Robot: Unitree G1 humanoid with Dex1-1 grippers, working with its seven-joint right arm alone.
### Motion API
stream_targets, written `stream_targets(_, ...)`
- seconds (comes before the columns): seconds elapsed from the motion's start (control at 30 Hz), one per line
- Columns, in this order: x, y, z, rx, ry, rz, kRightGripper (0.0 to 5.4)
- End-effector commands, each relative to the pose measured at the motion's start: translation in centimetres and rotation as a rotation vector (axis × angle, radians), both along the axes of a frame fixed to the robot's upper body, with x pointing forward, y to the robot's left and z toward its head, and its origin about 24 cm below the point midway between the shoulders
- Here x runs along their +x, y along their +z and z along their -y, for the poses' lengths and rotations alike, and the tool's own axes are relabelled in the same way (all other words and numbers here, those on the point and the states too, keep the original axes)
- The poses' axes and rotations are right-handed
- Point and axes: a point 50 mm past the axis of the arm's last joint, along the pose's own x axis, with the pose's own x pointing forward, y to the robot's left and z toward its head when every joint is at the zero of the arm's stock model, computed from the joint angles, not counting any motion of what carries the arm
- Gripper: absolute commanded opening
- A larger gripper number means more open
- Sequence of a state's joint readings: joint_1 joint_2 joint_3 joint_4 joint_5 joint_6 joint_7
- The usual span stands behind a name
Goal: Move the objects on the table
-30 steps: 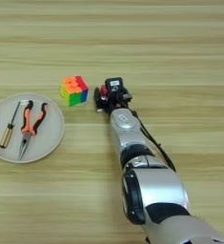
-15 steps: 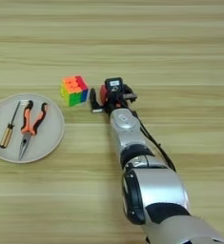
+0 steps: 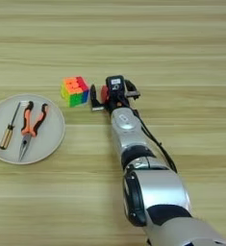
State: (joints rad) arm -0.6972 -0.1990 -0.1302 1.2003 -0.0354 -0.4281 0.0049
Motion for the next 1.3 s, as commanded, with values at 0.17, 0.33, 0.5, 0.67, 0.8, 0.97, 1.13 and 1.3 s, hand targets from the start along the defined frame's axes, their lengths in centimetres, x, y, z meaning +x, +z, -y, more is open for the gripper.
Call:
stream_targets(0.17, 2.0, 6.1, -0.4, 0.026, 0.032, 0.295, 5.39)
stream_targets(0.33, 1.9, 6.5, -0.8, 0.043, 0.062, 0.340, 5.39)
stream_targets(0.5, 1.7, 7.0, -0.9, 0.057, 0.076, 0.393, 5.39)
stream_targets(0.67, 1.5, 7.6, -1.1, 0.071, 0.097, 0.456, 5.39)
stream_targets(0.8, 1.2, 8.0, -1.6, 0.082, 0.136, 0.505, 5.39)
stream_targets(0.97, 0.6, 8.4, -2.6, 0.079, 0.221, 0.572, 5.39)
stream_targets(1.13, 0.3, 8.6, -3.2, 0.101, 0.271, 0.603, 5.39)
stream_targets(1.3, 0.1, 8.9, -3.6, 0.119, 0.329, 0.628, 5.39)
